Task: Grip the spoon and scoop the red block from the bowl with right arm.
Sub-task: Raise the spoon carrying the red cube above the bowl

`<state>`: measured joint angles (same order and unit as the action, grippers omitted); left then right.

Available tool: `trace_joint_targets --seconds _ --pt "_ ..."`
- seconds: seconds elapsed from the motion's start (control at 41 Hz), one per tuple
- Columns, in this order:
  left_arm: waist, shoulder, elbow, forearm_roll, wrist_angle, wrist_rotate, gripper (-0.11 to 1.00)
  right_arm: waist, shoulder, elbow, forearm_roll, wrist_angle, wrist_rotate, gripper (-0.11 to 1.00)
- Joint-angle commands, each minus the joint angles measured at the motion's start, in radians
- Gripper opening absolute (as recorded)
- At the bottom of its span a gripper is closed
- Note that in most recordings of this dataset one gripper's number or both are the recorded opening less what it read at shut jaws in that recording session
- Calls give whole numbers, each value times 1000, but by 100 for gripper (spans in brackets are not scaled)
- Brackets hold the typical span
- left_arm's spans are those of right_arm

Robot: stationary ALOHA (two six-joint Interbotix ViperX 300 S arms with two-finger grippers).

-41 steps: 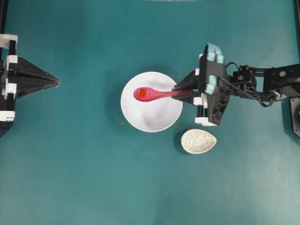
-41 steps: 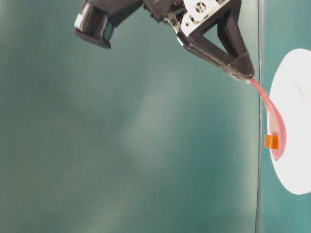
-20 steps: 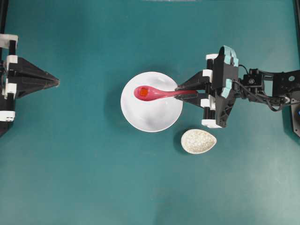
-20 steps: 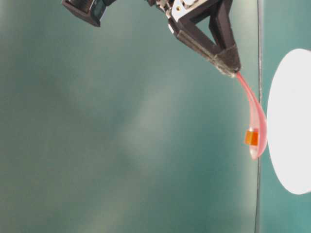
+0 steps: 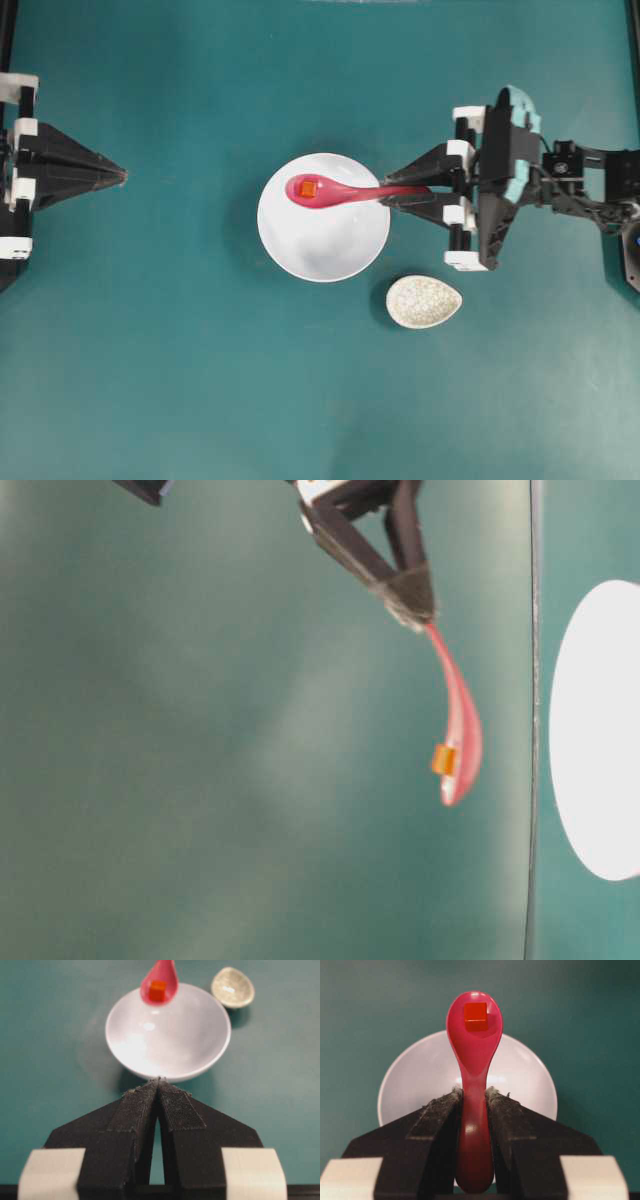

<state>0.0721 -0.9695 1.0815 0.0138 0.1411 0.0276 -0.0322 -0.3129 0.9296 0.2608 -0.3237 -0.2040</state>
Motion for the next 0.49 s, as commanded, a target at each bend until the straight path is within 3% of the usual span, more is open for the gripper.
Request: trace_joint_targets --seconds 0.0,0.464 --pt "3 3 -23 -2 -3 0 0 3 -52 -14 3 26 2 24" --pt "2 3 -28 -2 -2 0 0 -5 -137 -72 3 175 5 24"
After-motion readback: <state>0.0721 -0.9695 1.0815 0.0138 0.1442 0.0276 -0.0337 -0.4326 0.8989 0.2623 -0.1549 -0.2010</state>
